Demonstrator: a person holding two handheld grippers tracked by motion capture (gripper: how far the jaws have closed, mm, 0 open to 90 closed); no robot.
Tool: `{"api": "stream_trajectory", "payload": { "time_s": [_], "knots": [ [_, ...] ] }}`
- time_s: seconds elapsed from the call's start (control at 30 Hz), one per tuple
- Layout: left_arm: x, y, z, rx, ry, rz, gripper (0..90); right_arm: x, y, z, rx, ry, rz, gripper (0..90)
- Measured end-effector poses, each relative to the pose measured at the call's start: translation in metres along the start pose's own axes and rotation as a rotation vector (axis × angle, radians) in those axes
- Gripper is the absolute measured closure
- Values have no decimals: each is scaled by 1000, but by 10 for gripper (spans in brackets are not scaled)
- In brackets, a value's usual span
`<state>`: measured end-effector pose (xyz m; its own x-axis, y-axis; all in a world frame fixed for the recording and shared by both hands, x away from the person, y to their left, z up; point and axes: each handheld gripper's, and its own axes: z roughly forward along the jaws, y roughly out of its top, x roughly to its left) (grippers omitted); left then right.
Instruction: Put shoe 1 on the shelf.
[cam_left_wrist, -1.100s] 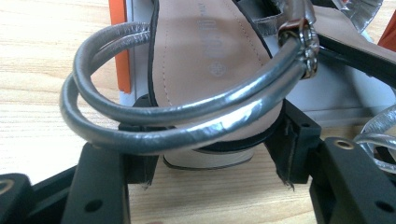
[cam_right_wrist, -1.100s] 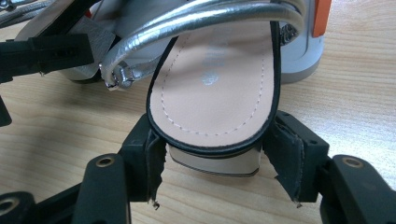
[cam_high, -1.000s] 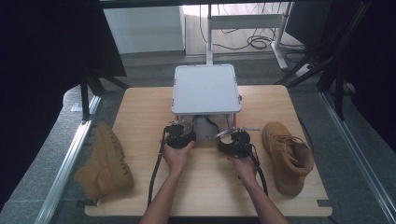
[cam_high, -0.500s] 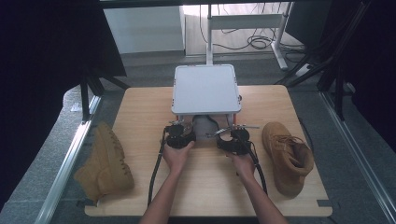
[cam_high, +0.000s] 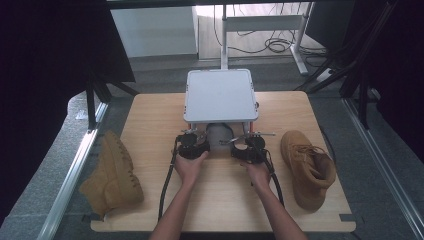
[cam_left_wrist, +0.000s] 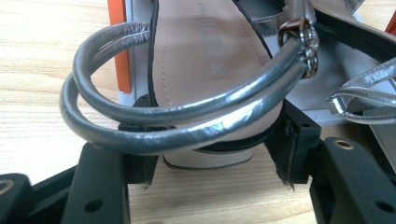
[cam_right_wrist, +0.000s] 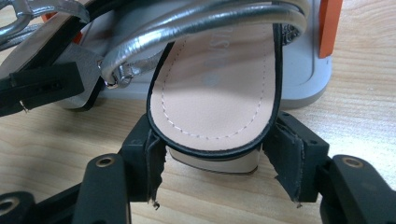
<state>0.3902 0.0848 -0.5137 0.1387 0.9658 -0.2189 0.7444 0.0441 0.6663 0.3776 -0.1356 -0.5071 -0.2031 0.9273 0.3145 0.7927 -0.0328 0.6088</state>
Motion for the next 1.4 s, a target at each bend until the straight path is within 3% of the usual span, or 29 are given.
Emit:
{"api": "stream_trajectory", "payload": {
  "time_s": [0.17, 0.47, 1.4],
  "knots": [
    [0, 0, 0, 0, 1, 0, 413, 1, 2, 1, -2, -19, -24, 402],
    [-1, 0, 0, 0, 6, 6, 413, 3, 10, 6, -3, -26, -4, 402],
    [-2, 0, 1, 2, 13, 16, 410, 7, 11, 15, -28, -59, -27, 399]
  ]
}}
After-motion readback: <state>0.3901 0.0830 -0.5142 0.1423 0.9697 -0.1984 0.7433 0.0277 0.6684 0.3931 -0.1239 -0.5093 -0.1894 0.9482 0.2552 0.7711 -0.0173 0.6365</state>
